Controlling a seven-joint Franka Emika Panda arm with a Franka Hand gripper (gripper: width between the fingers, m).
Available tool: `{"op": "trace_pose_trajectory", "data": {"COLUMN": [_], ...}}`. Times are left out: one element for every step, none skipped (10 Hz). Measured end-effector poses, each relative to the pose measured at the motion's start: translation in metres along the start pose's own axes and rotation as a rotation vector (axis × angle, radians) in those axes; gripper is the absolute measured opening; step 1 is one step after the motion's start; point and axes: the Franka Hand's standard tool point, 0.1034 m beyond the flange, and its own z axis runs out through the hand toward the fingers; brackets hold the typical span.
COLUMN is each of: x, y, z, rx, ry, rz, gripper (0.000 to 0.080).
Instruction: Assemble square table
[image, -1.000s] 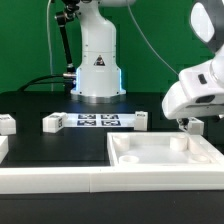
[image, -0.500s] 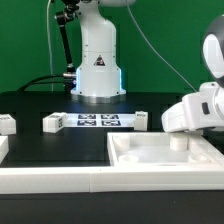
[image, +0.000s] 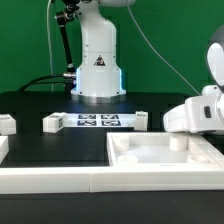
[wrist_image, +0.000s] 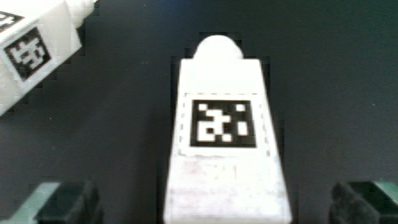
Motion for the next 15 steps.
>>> {"op": "trace_pose_trajectory", "data": {"x": [0.000, 0.000, 0.000, 0.000, 0.000, 0.000, -0.001, -0.003, -0.010, -0.020, -0.030, -0.036, -0.044, -0.046, -0.039], "y": [0.000, 0.000, 0.000, 0.000, 0.000, 0.000, 0.001, 0.005, 0.013, 0.023, 0.036, 0.049, 0.059, 0.063, 0.061], "z": [0.000, 0.000, 0.000, 0.000, 0.000, -0.001, -0.002, -0.008, -0.021, -0.034, -0.046, -0.058, -0.066, -0.067, -0.068], "rx": [0.000, 0.000, 0.000, 0.001, 0.001, 0.001, 0.003, 0.009, 0.021, 0.039, 0.059, 0.076, 0.087, 0.092, 0.092], "ry": [0.000, 0.000, 0.000, 0.000, 0.001, 0.002, 0.005, 0.013, 0.029, 0.035, 0.045, 0.071, 0.098, 0.101, 0.133], "rz": [-0.001, -0.001, -0.001, -0.001, -0.001, -0.001, -0.006, -0.028, -0.052, -0.067, -0.085, -0.102, -0.111, -0.110, -0.111], "gripper": [0.0525, 0.0385, 0.0287, 0.0287, 0.0288, 0.0288, 0.0288, 0.0288, 0.0288, 0.0288, 0.0288, 0.0288, 0.0290, 0.0290, 0.0290]}}
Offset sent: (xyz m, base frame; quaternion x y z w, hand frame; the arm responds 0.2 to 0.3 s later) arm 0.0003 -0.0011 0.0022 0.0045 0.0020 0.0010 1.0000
